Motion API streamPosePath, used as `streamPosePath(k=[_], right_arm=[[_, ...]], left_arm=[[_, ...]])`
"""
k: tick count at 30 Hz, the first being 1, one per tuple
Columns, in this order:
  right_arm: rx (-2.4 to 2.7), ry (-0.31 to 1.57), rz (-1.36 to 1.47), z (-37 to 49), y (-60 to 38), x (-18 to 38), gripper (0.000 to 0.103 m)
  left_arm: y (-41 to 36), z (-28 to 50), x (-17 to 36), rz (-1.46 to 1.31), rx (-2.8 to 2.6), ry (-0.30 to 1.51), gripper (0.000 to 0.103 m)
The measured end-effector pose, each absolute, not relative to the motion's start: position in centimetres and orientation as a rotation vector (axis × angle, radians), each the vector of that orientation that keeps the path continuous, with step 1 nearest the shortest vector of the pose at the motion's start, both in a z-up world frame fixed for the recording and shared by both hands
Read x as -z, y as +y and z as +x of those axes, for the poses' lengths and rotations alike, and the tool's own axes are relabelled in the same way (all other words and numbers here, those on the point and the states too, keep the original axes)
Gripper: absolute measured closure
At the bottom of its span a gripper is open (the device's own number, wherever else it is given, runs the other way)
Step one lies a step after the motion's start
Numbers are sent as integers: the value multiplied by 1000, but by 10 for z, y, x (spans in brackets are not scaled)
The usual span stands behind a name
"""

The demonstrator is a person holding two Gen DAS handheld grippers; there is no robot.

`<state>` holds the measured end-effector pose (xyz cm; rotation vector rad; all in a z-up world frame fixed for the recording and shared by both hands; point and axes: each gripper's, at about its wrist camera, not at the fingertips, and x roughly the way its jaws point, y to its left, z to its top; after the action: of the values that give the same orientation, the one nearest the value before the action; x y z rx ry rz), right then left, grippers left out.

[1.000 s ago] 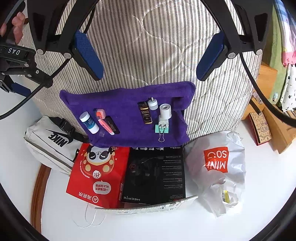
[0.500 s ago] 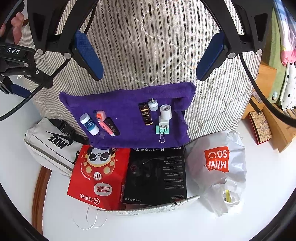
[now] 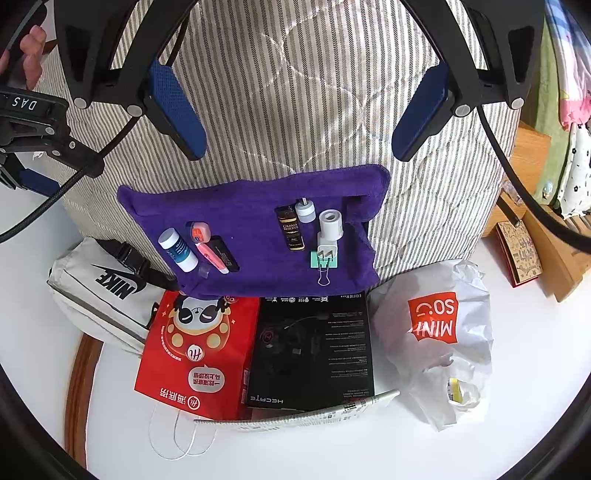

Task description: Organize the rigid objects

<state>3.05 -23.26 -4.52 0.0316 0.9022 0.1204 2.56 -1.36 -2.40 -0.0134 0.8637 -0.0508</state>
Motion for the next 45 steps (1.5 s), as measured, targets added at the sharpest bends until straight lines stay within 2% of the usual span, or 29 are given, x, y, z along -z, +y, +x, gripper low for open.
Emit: streamPosePath(k=[45], right_arm=[[-125,914,30,29,-229,46,0]], left_arm=[[-11,29,25,-4,52,874,1]])
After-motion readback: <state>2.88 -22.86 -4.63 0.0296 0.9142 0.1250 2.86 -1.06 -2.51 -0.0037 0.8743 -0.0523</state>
